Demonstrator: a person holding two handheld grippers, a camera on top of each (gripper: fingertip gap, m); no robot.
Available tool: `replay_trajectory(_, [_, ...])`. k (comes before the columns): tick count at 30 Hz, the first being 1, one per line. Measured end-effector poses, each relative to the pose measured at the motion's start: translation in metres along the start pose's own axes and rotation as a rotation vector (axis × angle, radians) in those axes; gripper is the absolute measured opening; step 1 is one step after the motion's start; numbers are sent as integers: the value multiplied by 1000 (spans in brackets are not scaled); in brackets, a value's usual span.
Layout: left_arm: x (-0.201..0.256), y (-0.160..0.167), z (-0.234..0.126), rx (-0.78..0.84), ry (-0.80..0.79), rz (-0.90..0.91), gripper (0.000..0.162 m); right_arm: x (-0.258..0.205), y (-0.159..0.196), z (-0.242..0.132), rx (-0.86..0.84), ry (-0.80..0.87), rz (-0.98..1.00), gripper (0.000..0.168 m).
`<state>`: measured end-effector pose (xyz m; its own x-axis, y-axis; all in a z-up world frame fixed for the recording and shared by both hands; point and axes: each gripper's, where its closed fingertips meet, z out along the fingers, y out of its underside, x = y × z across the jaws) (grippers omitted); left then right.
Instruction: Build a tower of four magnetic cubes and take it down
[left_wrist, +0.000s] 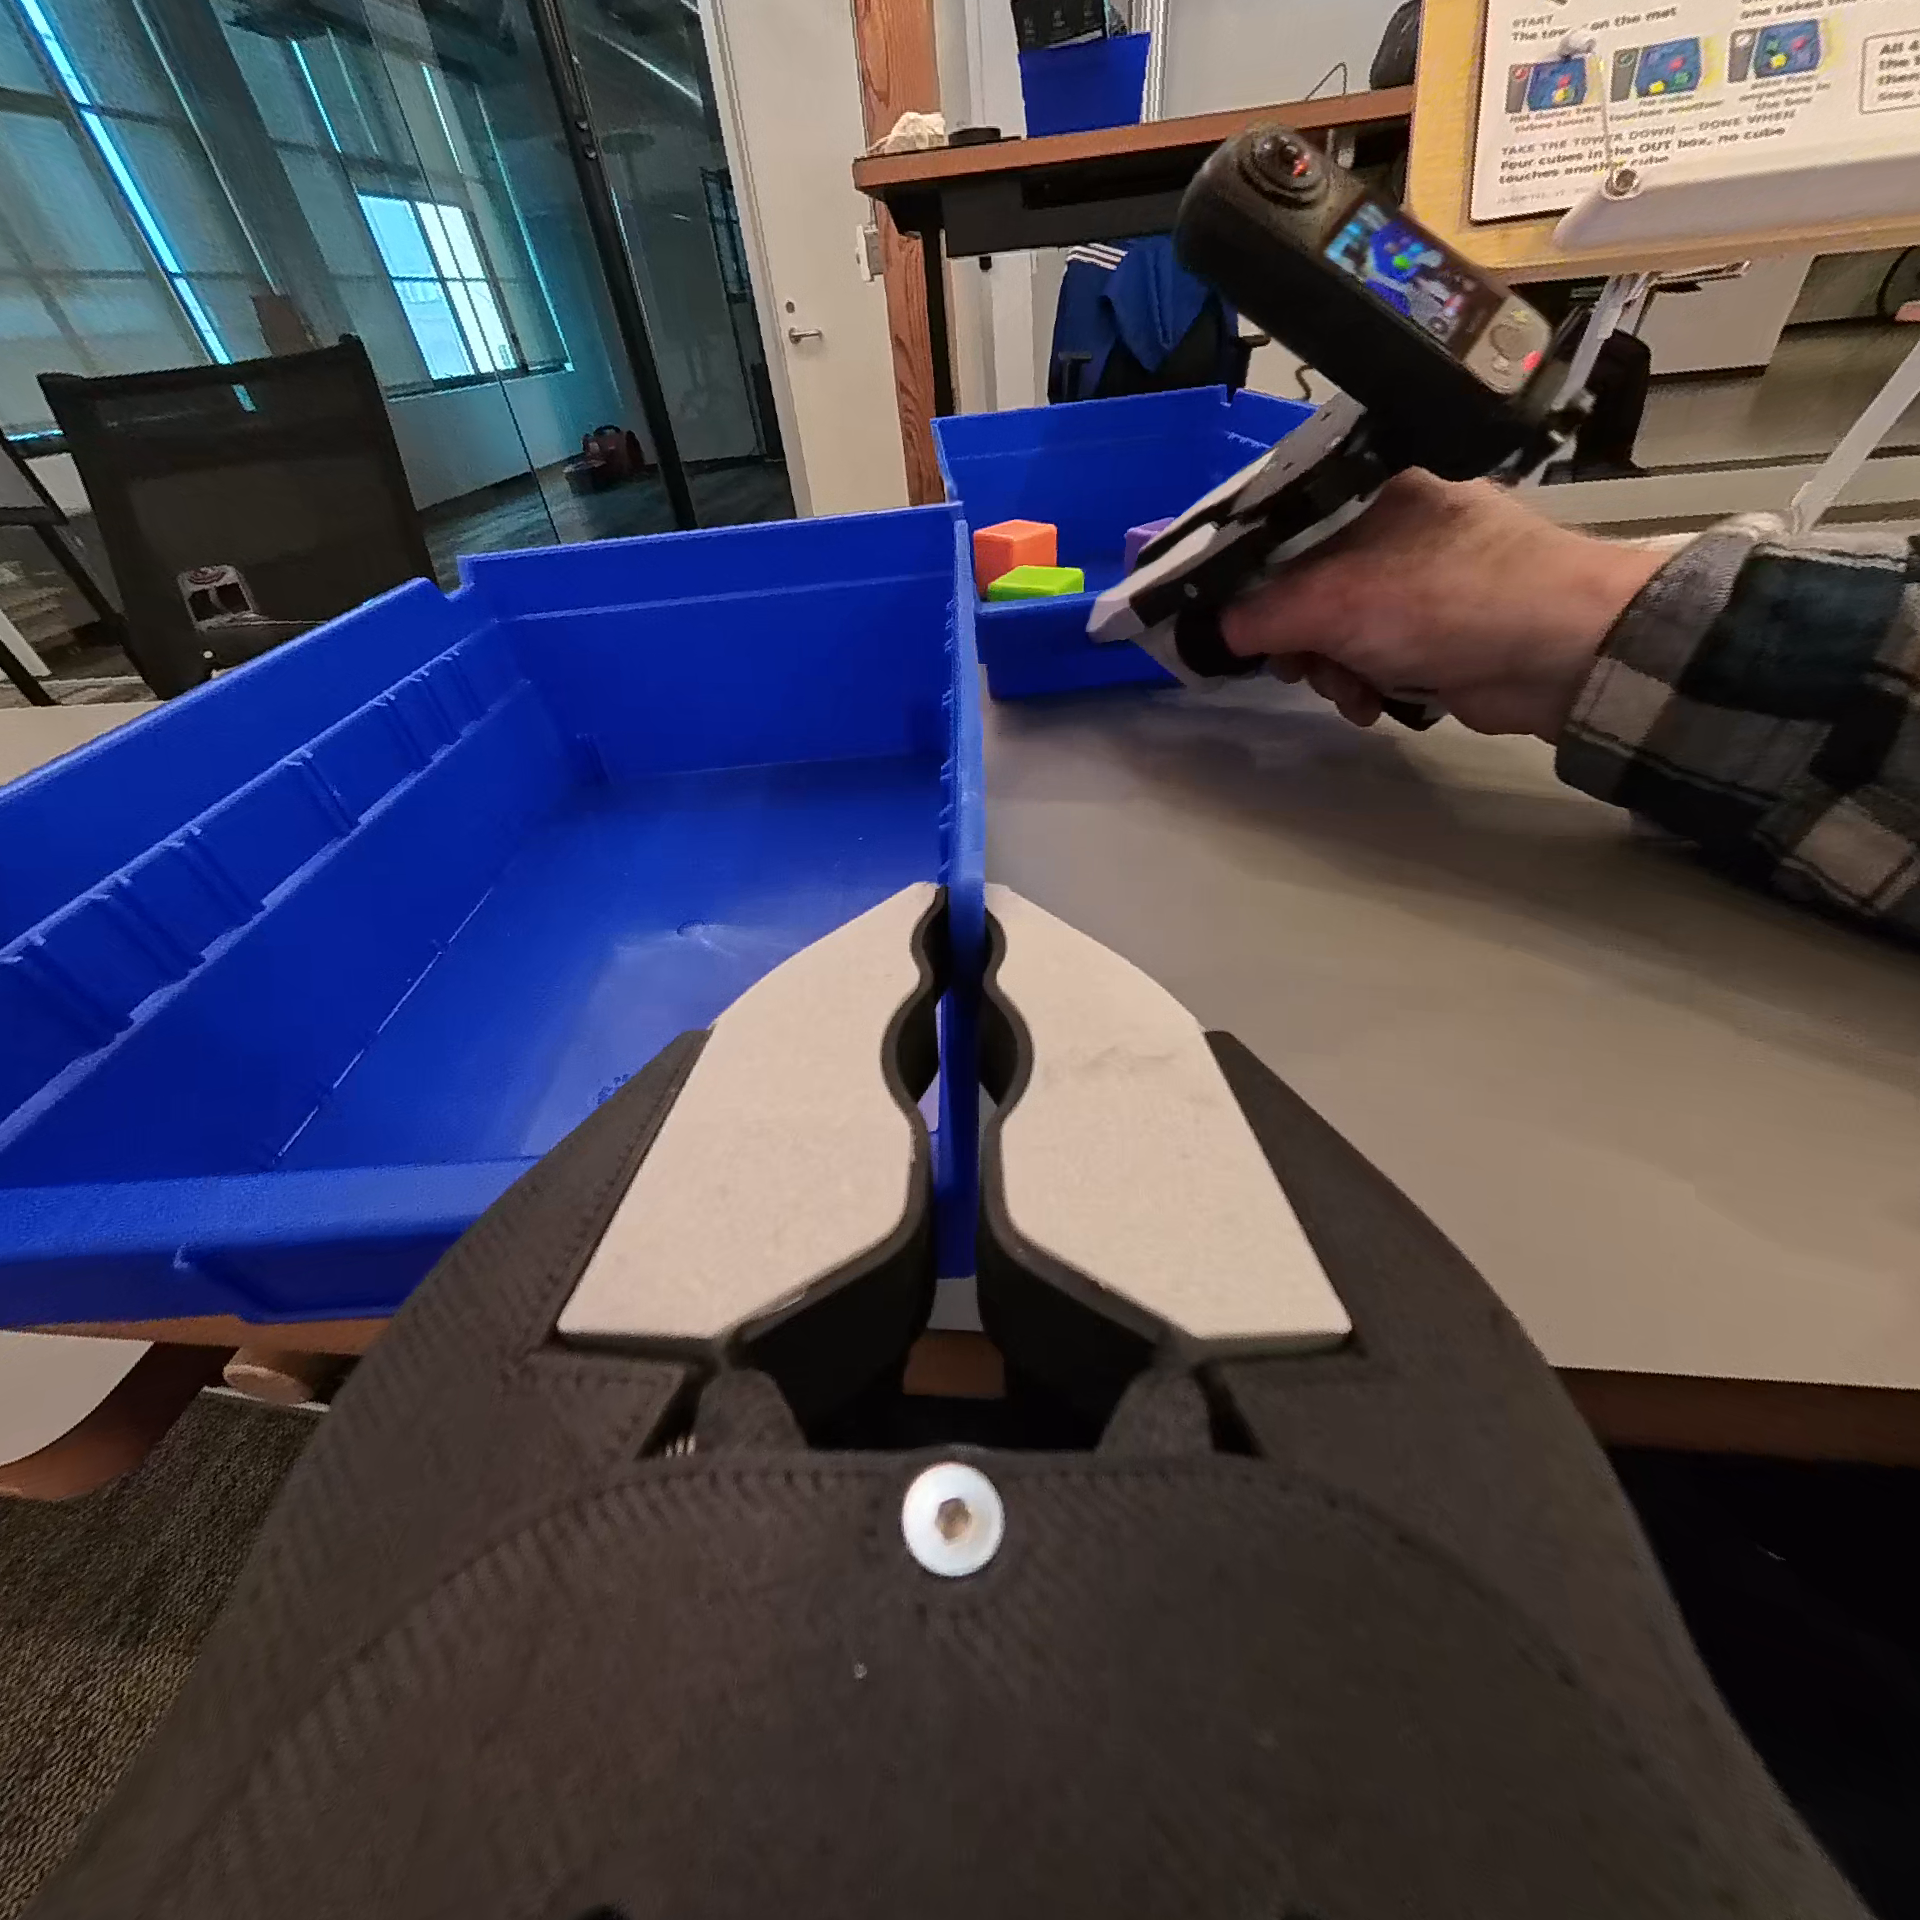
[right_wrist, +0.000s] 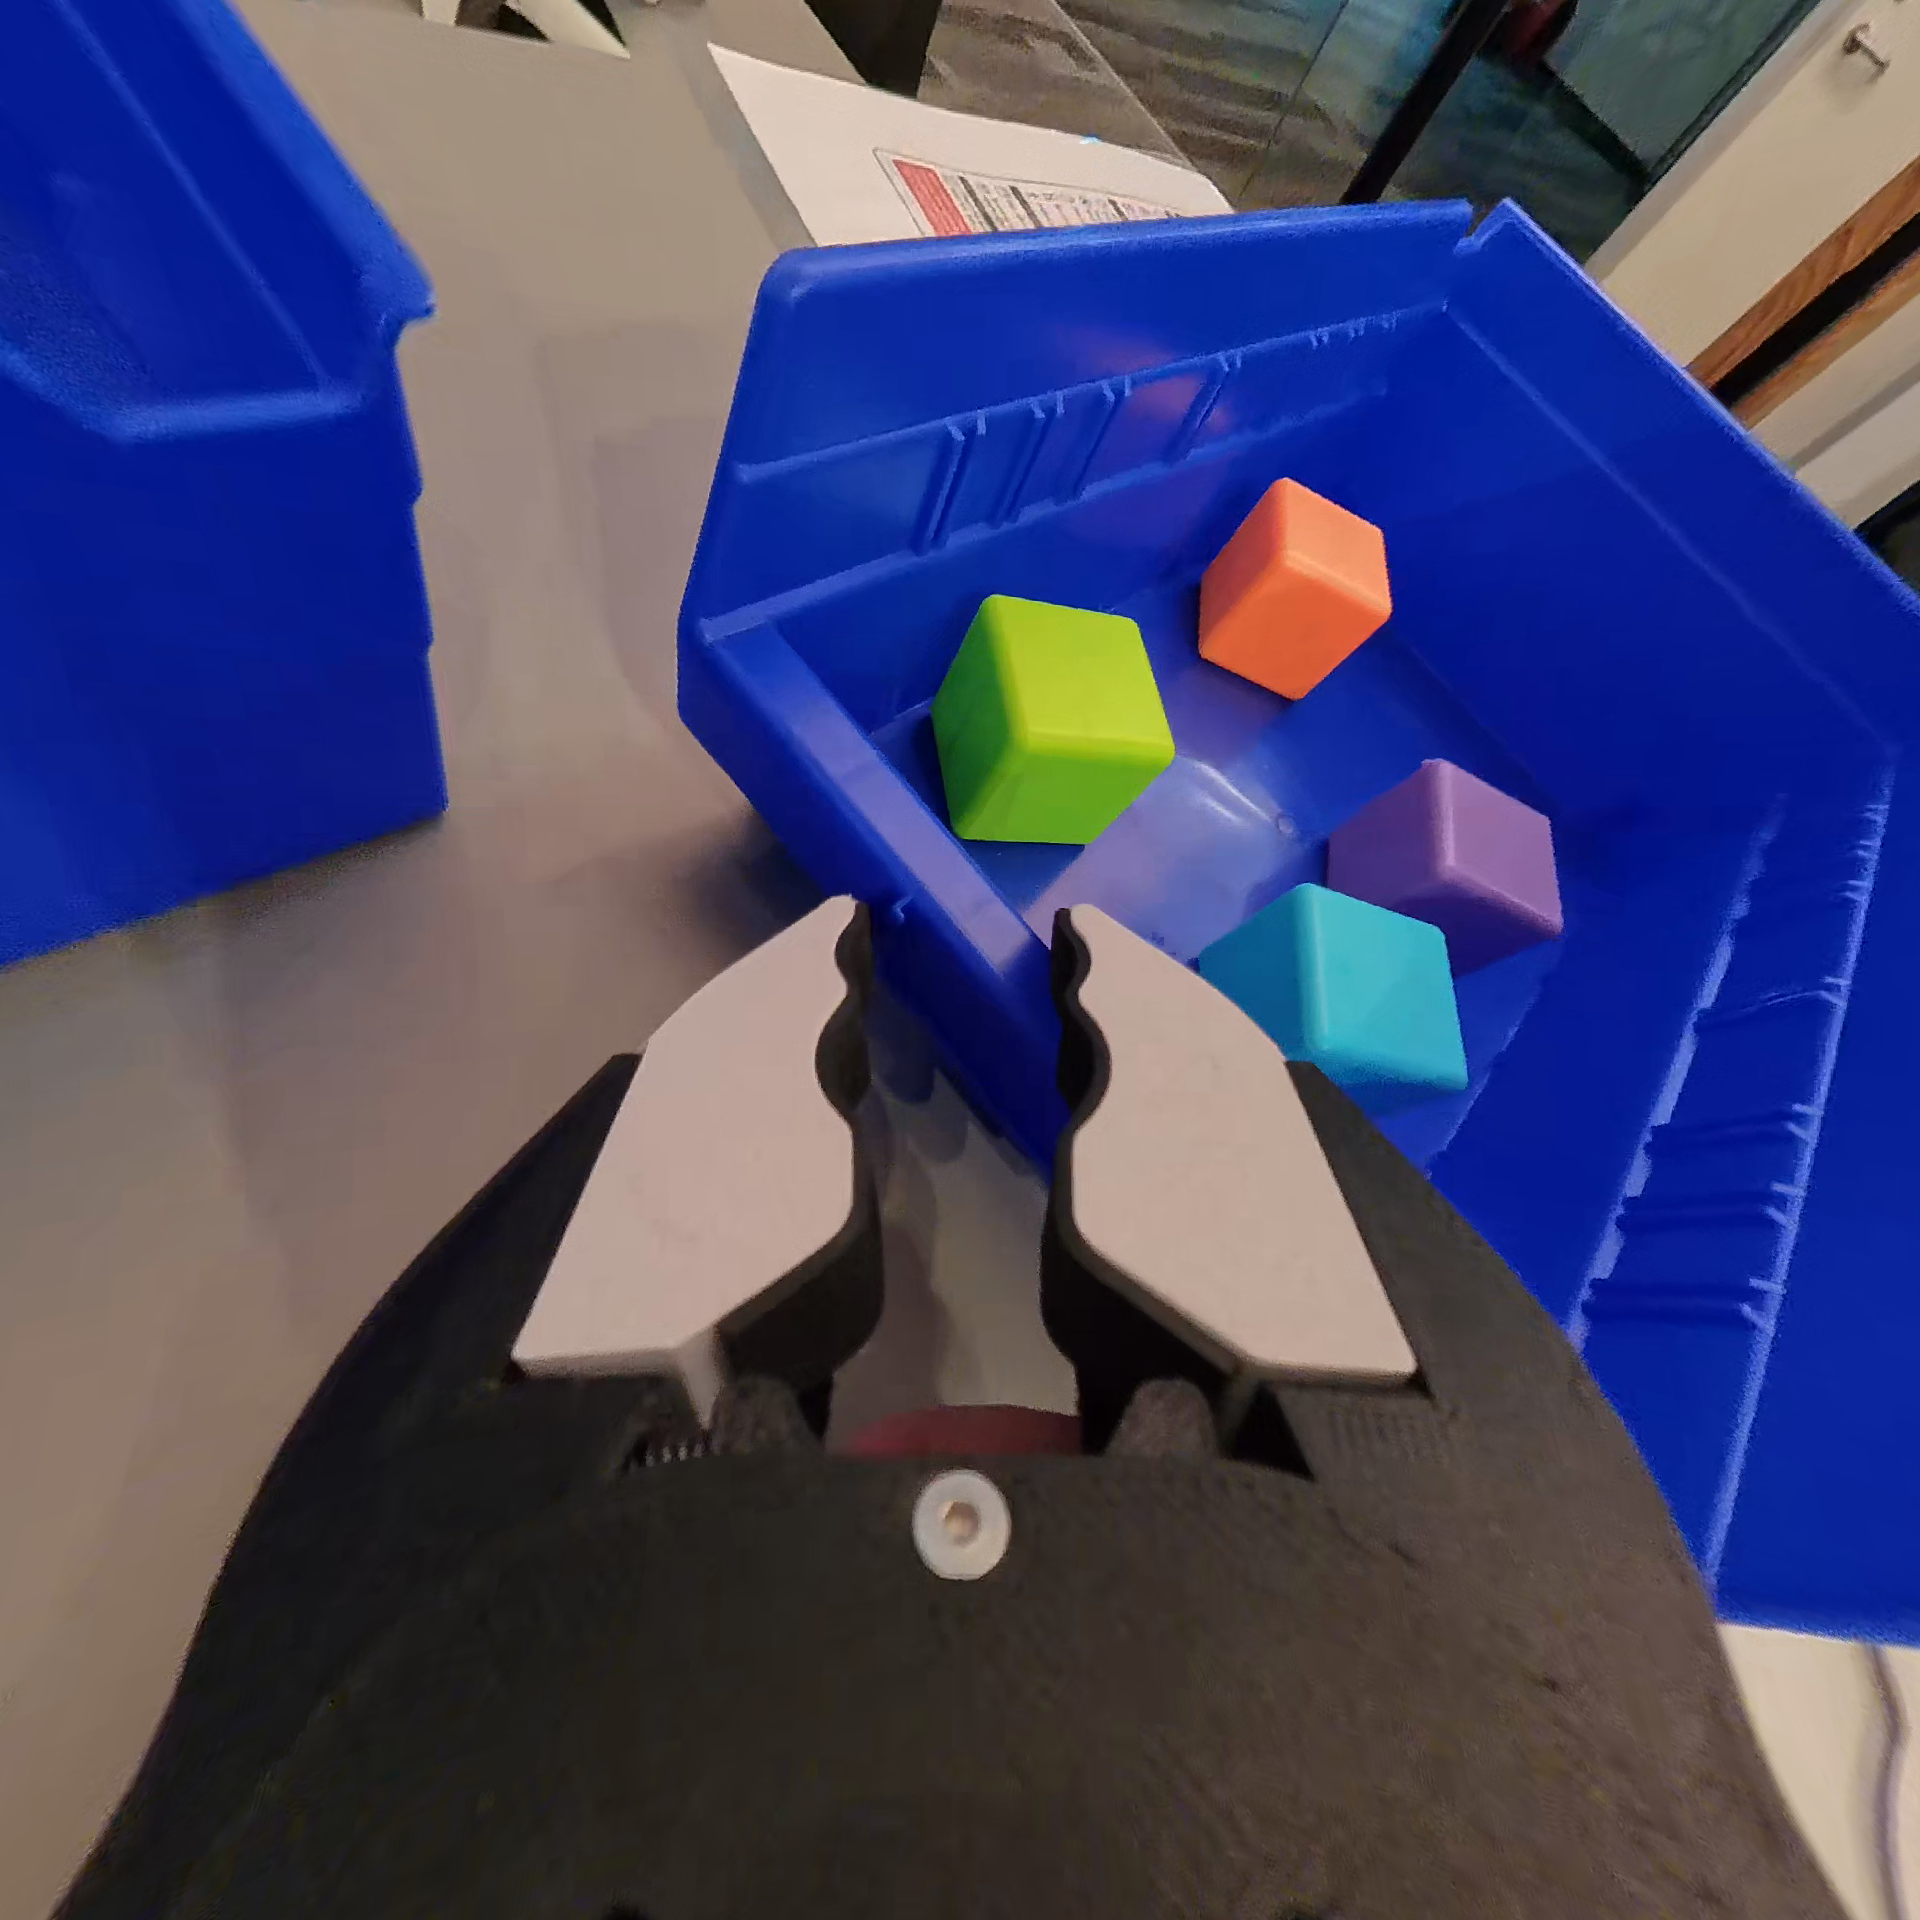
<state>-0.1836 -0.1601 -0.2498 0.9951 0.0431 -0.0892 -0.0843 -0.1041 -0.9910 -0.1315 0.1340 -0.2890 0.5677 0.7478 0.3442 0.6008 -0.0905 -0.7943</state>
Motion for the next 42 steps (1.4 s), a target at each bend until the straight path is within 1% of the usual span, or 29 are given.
replay_trajectory(8, [-1, 0, 0, 4, 5, -2, 2, 0, -17, 24, -7, 45, 55, 32])
replay_trajectory(15, [-1, 0, 0, 8, 9, -4, 2, -3, -30, 39, 9, 51, 91, 29])
replay_trajectory(22, [-1, 0, 2, 10, 7, -3, 2, -9, -41, 46, 13, 16, 108, 22])
replay_trajectory(28, [-2, 0, 3, 11, 7, 1, 2, -10, -42, 42, 54, -3, 99, 19])
replay_trajectory(29, [-1, 0, 3, 11, 7, 2, 2, -10, -42, 39, 64, -20, 111, 16])
replay_trajectory(31, [-1, 0, 3, 10, 7, 0, 2, -13, -42, 28, 85, -49, 116, 16])
replay_trajectory(34, [0, 0, 3, 7, 9, -8, 2, -22, -41, 0, 122, -107, 105, 19])
replay_trajectory(38, [10, -1, 3, 3, 22, -10, 2, -48, -42, -50, 157, -277, 171, 31])
replay_trajectory(42, [24, -2, 3, -12, 43, -14, 2, -56, -47, -100, 217, -300, 170, 38])
